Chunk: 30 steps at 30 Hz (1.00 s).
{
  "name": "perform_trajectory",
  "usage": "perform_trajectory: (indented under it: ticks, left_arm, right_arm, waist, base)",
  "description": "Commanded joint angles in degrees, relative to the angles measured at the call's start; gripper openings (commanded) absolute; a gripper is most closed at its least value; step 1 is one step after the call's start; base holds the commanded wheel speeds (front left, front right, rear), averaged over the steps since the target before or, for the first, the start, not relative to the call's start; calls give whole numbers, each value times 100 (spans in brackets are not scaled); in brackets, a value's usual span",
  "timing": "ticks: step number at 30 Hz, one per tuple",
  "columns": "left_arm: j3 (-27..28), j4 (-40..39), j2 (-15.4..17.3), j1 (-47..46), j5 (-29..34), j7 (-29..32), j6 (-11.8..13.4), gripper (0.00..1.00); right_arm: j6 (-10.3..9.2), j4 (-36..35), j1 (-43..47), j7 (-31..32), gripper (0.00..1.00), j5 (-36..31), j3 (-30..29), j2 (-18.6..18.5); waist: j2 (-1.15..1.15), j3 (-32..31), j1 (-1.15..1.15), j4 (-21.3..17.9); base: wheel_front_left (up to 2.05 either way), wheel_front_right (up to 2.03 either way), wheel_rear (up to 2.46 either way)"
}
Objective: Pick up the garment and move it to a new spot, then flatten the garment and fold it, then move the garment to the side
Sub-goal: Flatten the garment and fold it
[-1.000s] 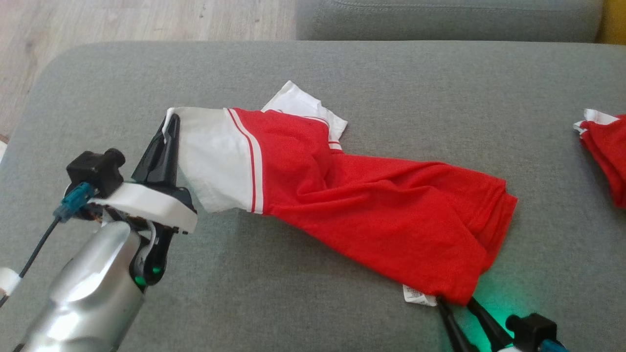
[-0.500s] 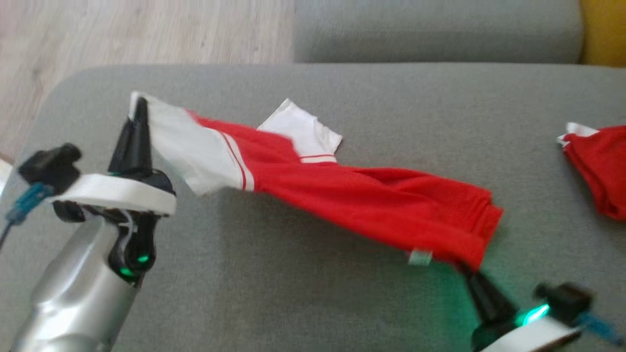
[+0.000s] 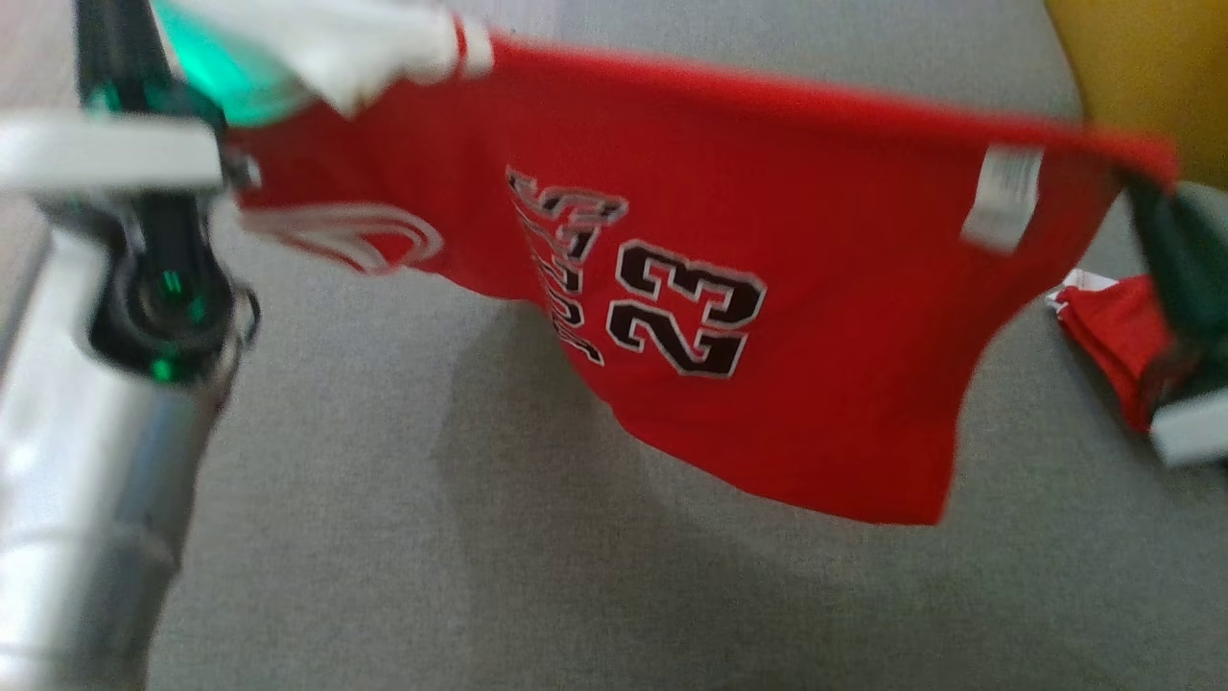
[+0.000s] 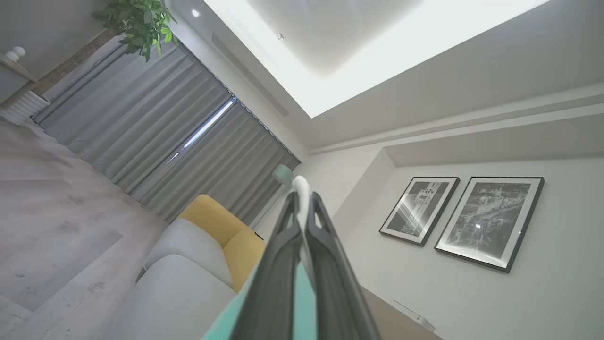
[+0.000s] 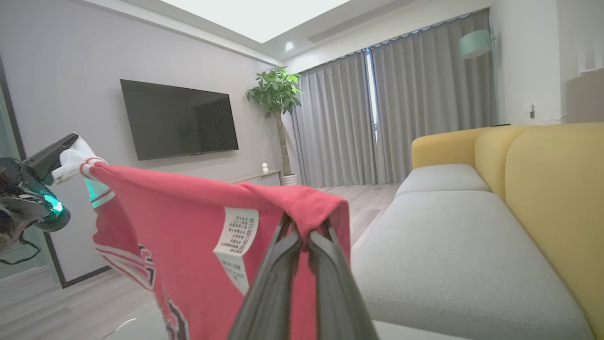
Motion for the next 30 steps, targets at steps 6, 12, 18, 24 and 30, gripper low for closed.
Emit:
perform_trajectory:
  ticks: [6, 12, 18, 24, 30]
  left_arm:
    - [78, 699, 77, -1599, 166, 302, 61, 0]
    - [-96, 2105, -62, -3015, 628, 32, -480, 0]
    - [33, 3291, -398, -4172, 875, -372, -891, 0]
    - [166, 3439, -564, -4389, 852, -440, -1023, 0]
    - [-136, 2959, -463, -3440, 592, -446, -1031, 0]
  right_arm:
    - [37, 674, -2073, 441, 0, 212, 448, -150]
    - [37, 1997, -4112, 334, 0, -112, 1142, 212]
    - [37, 3129, -5488, -366, 0, -377, 1539, 265]
    - [37, 3593, -5927, -883, 0, -348, 1824, 21]
    - [37, 3869, -5495, -1134, 0, 51, 2235, -261]
  waist:
    - [0, 787, 1, -33]
    - [0, 1810, 1, -36]
    - [0, 2330, 1, 87]
    - [0, 2475, 1, 225]
    - [0, 2427, 1, 376]
  base:
    - [0, 0, 0]
    - [0, 0, 0]
    - [0, 0, 0]
    - [0, 0, 0]
    - [0, 0, 0]
